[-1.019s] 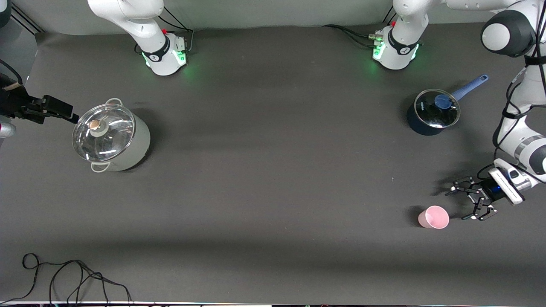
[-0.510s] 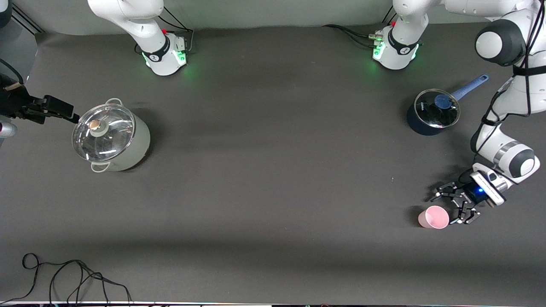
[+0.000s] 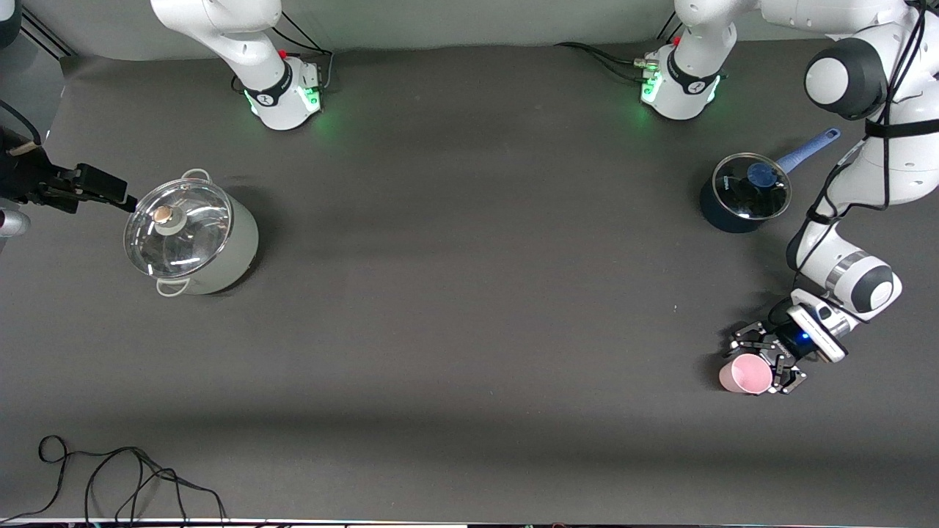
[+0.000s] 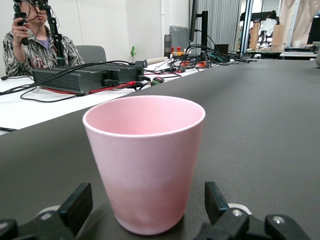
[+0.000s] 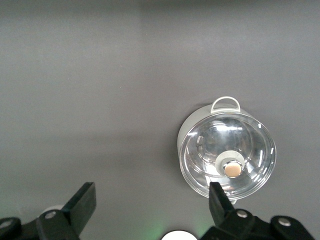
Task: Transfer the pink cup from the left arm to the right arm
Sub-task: 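Close the left gripper around the pink cup, then lift the pink cup with the left gripper toward the table middle, then reach the right gripper to the cup rim and grasp it, then open the left gripper while the right gripper pulls the cup away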
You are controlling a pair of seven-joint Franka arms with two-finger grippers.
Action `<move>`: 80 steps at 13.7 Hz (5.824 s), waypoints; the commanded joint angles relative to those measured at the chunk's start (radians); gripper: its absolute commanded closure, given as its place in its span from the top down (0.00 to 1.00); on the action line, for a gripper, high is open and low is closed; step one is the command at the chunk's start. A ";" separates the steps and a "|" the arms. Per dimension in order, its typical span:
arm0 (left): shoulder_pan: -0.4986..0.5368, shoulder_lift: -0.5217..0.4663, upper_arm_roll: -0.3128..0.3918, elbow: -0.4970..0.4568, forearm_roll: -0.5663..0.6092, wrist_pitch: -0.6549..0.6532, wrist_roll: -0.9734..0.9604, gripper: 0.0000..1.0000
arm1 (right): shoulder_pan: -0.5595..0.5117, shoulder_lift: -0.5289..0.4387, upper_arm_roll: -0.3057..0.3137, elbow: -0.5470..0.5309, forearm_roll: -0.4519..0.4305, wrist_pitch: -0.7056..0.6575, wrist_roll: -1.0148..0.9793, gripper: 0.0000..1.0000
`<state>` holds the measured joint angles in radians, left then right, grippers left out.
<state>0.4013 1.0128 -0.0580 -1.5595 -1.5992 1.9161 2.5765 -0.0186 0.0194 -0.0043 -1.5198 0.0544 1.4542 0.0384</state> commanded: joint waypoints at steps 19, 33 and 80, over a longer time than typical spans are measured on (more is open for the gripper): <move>-0.053 -0.498 -0.408 -0.471 -0.272 0.540 0.005 0.54 | -0.012 0.028 -0.014 0.023 -0.001 -0.008 0.012 1.00; -0.113 -0.731 -1.128 -0.352 -0.685 1.166 -0.165 0.54 | 0.123 0.028 -0.010 0.194 0.295 -0.149 1.008 1.00; -0.154 -0.654 -1.109 -0.301 -0.682 1.235 -0.303 1.00 | 0.628 0.432 -0.028 0.500 0.276 0.045 1.593 0.00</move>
<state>0.2515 0.3091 -1.1753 -1.8760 -2.2696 3.1333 2.2785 0.6290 0.4621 -0.0215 -1.0392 0.3566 1.5459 1.7194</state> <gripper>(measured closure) 0.000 0.956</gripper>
